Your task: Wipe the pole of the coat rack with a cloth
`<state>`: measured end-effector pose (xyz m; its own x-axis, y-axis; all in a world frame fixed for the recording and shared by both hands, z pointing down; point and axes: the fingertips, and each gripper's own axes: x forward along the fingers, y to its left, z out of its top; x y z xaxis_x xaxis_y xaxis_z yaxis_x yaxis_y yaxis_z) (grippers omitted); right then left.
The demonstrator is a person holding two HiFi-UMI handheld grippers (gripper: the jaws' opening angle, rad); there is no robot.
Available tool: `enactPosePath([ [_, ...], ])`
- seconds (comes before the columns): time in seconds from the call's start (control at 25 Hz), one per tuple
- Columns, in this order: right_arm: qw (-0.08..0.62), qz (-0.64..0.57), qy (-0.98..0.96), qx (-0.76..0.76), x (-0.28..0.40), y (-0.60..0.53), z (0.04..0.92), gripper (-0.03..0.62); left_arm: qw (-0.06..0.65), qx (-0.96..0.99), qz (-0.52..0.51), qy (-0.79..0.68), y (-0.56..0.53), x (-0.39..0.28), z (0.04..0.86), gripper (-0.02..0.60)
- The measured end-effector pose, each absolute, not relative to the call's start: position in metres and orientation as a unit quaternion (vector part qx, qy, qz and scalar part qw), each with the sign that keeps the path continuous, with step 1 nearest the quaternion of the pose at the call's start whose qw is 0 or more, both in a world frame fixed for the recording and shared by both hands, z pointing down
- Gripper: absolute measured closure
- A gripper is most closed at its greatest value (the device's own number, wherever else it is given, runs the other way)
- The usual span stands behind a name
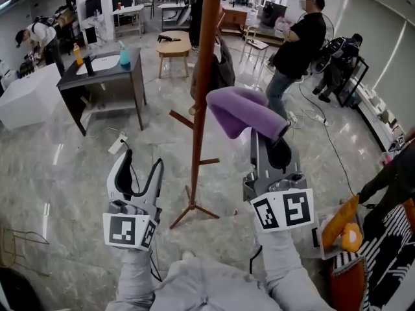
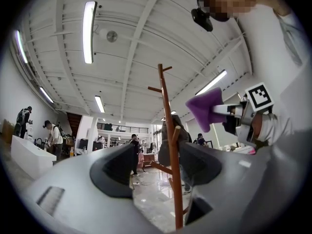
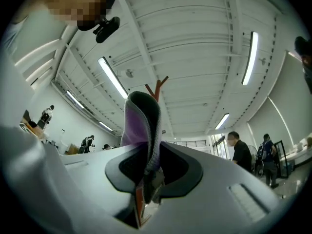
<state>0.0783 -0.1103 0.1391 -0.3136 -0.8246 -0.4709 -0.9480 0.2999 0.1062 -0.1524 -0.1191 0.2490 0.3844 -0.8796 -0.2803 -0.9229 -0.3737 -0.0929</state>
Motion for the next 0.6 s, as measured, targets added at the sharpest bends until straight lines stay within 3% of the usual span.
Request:
enactPosePath([
  [0.44,0.165,0.336,0.749,-0.546,0.039,-0.170,0.037,0.542,0.101,-0.816,0.105,0.560,-0.172,-0.195,0.256,0.264],
  [0.6,0.125,0.382,0.740,-0.539,0.019,-0.196,0.025,0.542,0.101,-0.804,0.109,0.576,-0.176,-0.203,0.255,0.264],
])
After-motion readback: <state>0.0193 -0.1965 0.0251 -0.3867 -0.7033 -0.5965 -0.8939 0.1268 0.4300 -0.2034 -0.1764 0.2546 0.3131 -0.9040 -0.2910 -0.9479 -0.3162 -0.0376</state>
